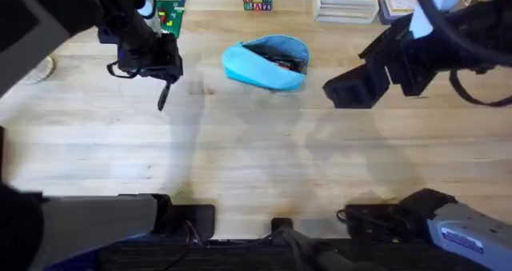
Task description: Unzip the bag, pick up the pens from the table one at a time and place them inside, then zip the bag closed.
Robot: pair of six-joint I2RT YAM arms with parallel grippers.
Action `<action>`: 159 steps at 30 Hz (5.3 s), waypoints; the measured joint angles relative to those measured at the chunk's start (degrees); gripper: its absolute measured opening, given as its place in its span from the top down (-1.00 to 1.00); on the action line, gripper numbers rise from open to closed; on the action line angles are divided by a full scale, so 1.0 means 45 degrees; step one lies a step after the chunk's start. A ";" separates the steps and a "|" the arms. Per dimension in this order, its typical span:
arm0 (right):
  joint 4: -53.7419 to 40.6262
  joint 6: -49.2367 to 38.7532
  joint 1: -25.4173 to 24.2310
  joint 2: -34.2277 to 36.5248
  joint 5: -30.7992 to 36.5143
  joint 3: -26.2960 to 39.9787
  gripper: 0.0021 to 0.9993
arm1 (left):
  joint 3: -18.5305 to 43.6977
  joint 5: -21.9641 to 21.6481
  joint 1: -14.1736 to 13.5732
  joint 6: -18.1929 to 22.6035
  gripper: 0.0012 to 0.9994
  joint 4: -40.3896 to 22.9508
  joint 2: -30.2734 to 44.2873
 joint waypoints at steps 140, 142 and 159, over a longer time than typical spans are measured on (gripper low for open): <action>0.0000 0.0000 0.0000 0.0000 0.0000 0.0000 -1.00 | 1.1593 0.4265 -0.5838 0.8886 -0.99 -0.3440 0.7979; 0.0000 0.0000 0.0000 0.0000 0.0000 0.0000 -1.00 | 1.2274 0.4073 -0.5838 0.8732 -0.99 -0.3756 0.8053; 0.0000 0.0000 0.0000 0.0000 0.0000 0.0000 -1.00 | 1.5849 0.2803 -0.5838 0.7031 -0.99 -0.5814 0.8109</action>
